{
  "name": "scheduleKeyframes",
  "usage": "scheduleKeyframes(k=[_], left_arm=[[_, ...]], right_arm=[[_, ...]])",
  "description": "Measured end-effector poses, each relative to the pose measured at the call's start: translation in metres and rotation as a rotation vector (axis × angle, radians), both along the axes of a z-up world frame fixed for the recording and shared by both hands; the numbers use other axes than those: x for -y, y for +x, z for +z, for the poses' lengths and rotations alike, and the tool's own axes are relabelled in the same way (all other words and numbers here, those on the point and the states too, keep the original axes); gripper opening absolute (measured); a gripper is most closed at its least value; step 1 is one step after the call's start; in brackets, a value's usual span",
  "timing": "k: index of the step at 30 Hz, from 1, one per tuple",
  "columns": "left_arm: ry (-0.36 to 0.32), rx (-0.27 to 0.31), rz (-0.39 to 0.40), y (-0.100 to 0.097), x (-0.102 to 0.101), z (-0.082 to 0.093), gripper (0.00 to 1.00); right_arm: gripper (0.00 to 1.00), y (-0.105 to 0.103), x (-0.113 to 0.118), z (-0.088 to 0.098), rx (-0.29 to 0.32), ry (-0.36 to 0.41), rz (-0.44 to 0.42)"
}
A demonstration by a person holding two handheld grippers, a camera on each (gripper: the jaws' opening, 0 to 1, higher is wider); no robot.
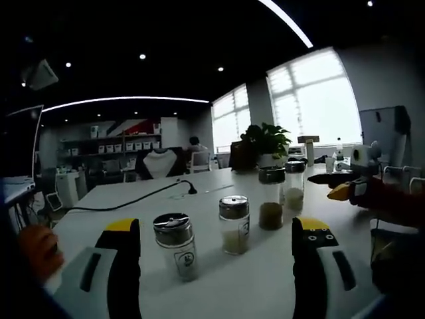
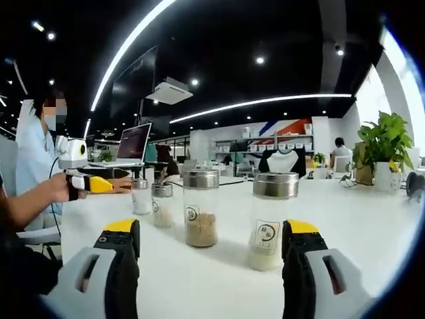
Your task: Rotate the seasoning bottle until the label or dispensing opening points toward the visible target arrow and the bottle remains upright within the marked orientation range
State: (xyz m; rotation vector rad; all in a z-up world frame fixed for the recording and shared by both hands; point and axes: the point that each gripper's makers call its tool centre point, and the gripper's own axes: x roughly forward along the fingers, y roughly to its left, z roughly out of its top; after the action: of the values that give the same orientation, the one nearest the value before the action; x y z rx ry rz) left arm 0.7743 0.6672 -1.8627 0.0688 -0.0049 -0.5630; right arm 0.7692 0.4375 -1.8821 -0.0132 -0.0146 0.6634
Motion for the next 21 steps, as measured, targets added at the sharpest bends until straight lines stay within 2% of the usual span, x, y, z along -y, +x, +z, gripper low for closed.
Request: scheduleKeyframes(k=[4,14,21], left_arm=[[-0.019,0.004,-0.001,-0.001,-0.002,0.002,1.00],[-0.014,-0.005,-0.008,-0.003,0.000,-0.003,1.00],[-0.028,-0.028,0.016,-0.009,-0.008,-0.016,1.00]], right_arm=[[0.99,0.000,-0.002,-0.007,-0.028,-0.015,-0.001],[0.99,-0.004,0.000,-0.011,-0.035,-0.026,-0.003],[0.99,-0.012,0.004,-0.014,-0.037,-0.036,-0.013]])
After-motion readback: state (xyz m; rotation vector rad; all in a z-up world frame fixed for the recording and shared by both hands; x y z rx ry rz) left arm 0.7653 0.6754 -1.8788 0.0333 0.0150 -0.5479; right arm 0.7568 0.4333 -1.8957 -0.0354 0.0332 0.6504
